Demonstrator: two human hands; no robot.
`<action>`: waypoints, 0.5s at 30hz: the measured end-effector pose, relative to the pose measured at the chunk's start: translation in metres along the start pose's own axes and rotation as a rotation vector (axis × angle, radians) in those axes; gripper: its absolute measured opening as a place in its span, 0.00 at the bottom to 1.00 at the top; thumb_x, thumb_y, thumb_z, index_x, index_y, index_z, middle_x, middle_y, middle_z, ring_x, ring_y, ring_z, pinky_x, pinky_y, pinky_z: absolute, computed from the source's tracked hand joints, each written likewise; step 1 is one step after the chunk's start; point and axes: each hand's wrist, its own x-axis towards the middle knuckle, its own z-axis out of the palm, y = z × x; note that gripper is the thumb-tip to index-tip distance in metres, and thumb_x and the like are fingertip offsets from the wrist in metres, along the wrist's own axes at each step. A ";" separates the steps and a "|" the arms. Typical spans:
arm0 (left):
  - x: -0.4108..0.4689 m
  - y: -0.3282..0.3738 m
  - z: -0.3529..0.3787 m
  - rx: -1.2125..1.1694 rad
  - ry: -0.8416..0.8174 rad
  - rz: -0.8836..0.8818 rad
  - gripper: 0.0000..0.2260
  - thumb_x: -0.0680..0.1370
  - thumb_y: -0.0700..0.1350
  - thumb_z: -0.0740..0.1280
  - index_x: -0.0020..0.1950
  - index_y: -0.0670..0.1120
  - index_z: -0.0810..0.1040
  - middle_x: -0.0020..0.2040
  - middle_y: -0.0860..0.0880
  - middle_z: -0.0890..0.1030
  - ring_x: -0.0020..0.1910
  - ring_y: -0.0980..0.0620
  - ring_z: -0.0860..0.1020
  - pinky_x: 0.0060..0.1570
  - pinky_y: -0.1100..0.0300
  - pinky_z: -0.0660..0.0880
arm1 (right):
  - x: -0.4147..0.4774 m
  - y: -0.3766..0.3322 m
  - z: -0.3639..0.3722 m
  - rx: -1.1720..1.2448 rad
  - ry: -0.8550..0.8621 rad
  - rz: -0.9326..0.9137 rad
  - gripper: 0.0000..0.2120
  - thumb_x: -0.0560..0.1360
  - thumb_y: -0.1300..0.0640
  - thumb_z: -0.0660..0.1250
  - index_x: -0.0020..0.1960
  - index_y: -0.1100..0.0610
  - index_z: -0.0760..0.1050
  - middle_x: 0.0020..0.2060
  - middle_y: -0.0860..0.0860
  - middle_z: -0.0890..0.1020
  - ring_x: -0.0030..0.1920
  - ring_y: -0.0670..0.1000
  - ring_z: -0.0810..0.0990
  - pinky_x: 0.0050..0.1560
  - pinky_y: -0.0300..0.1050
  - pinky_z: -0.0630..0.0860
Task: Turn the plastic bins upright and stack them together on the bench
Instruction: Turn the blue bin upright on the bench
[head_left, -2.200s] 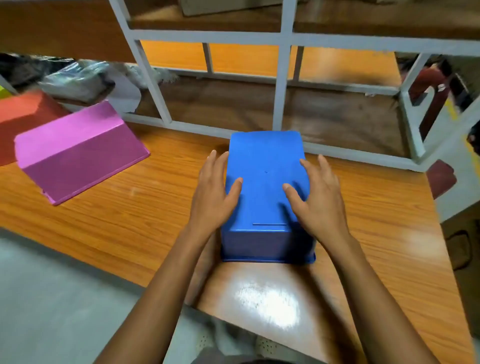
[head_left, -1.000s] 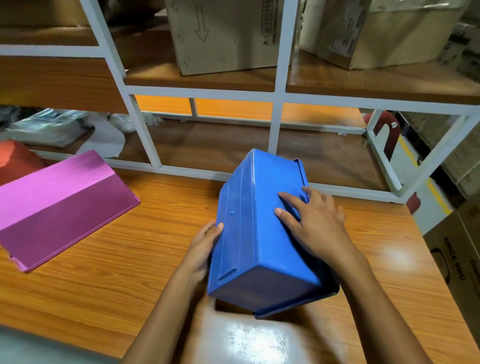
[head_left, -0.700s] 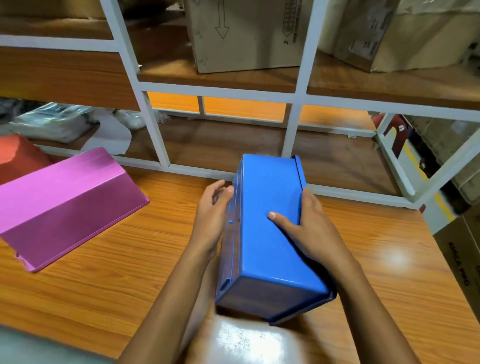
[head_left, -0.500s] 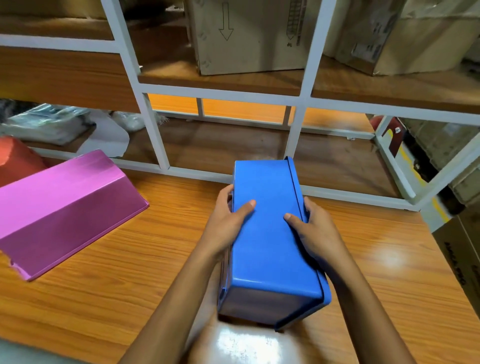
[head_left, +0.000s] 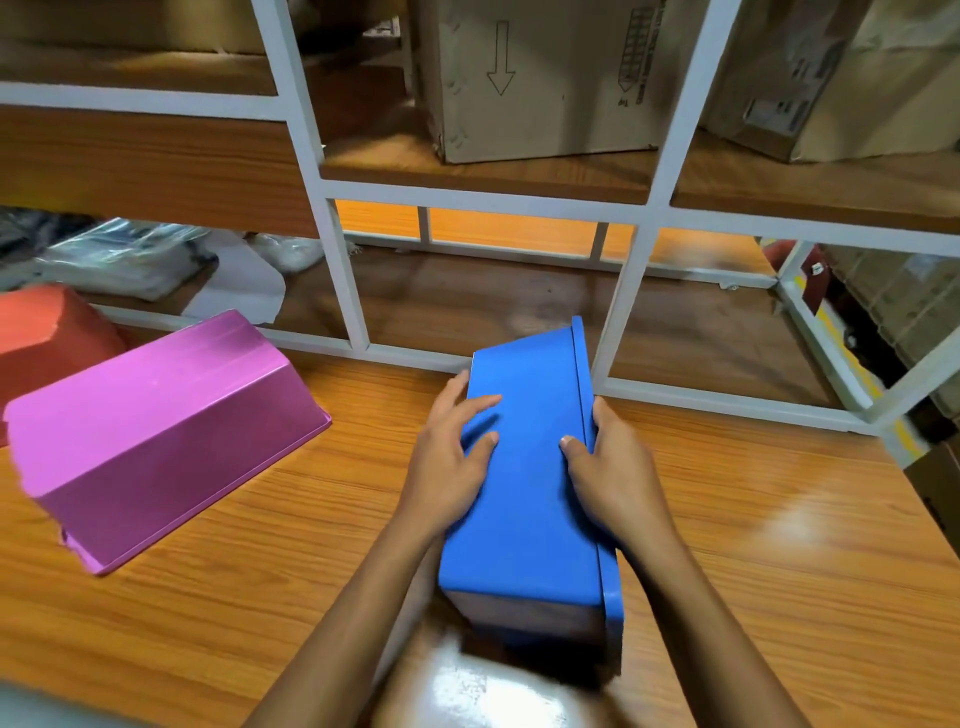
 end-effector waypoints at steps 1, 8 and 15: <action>0.004 0.003 -0.003 0.003 -0.017 0.044 0.16 0.78 0.41 0.69 0.65 0.49 0.78 0.70 0.58 0.70 0.72 0.61 0.67 0.68 0.72 0.62 | -0.001 -0.007 0.003 -0.022 0.000 -0.008 0.24 0.78 0.56 0.62 0.73 0.58 0.67 0.62 0.55 0.81 0.62 0.60 0.78 0.59 0.52 0.77; 0.017 0.027 -0.033 -0.484 -0.025 -0.262 0.12 0.79 0.56 0.65 0.45 0.50 0.81 0.41 0.58 0.83 0.43 0.60 0.81 0.50 0.61 0.78 | -0.010 -0.051 0.032 0.302 -0.212 -0.100 0.10 0.80 0.48 0.60 0.56 0.49 0.77 0.39 0.50 0.84 0.36 0.52 0.84 0.40 0.48 0.78; 0.016 -0.027 -0.087 -0.294 -0.078 -0.351 0.27 0.71 0.23 0.59 0.60 0.49 0.77 0.52 0.52 0.82 0.48 0.57 0.80 0.38 0.69 0.77 | 0.014 -0.020 0.064 -0.575 -0.250 0.031 0.28 0.79 0.43 0.59 0.77 0.48 0.60 0.81 0.58 0.48 0.80 0.64 0.48 0.72 0.70 0.55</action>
